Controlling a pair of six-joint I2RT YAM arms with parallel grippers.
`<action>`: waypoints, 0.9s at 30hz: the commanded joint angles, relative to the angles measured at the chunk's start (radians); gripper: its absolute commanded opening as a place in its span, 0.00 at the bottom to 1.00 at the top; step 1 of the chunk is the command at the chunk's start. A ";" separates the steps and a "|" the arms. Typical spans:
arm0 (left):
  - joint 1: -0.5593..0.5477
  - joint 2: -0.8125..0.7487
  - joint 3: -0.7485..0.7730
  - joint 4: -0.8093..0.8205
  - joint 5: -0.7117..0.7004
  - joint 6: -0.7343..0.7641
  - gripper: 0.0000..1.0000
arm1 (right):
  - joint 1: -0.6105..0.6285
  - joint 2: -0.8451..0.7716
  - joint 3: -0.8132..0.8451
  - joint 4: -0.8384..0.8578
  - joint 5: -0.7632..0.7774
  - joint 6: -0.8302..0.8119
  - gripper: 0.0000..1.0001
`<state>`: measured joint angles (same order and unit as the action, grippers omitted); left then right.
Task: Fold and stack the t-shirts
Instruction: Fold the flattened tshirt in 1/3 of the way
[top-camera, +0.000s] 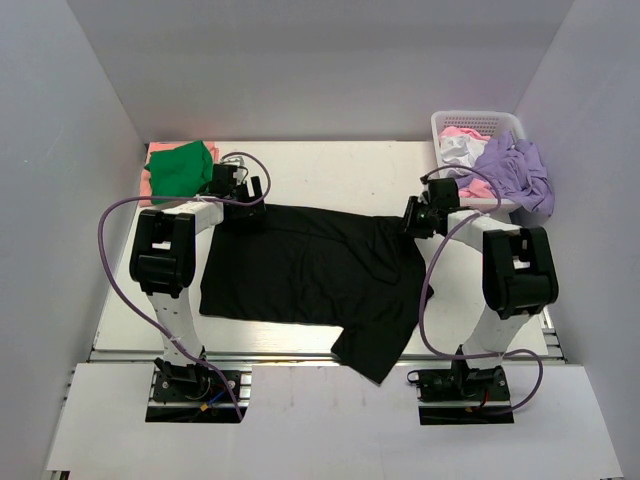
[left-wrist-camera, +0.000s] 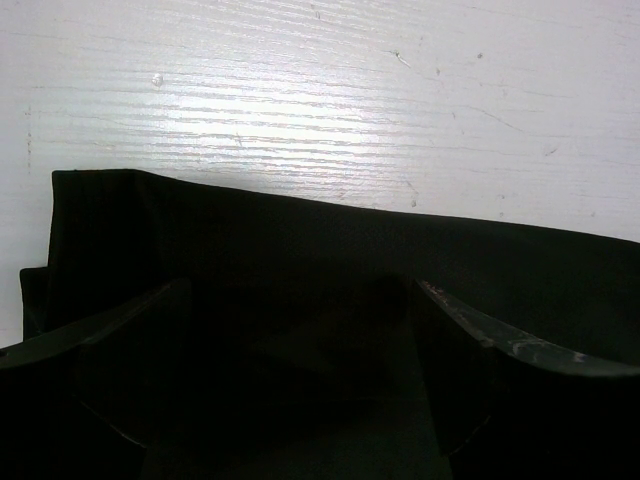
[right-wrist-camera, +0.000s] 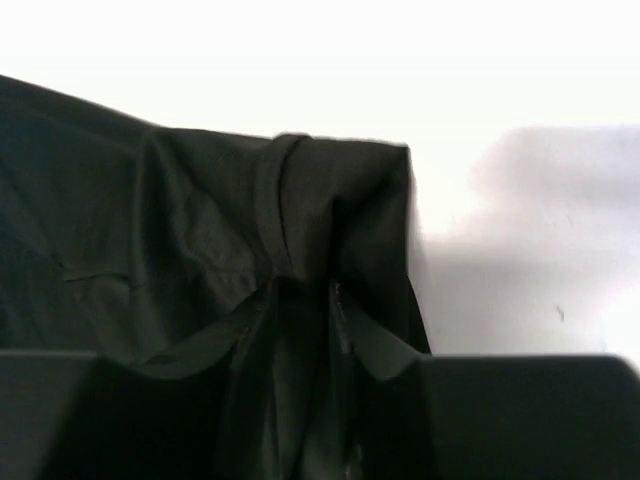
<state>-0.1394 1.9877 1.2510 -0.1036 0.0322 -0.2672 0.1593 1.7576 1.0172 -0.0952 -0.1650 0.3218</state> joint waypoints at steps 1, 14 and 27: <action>0.006 -0.013 -0.010 -0.084 -0.008 -0.010 1.00 | -0.001 0.023 0.057 0.126 -0.048 -0.004 0.30; 0.015 -0.013 -0.019 -0.123 -0.106 -0.010 1.00 | -0.036 0.023 0.090 0.045 0.127 0.043 0.00; 0.024 0.008 0.001 -0.116 -0.081 -0.026 1.00 | -0.081 0.112 0.125 0.112 -0.025 0.011 0.00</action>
<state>-0.1356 1.9858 1.2530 -0.1318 -0.0658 -0.2863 0.0853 1.8187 1.0771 -0.0429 -0.1112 0.3630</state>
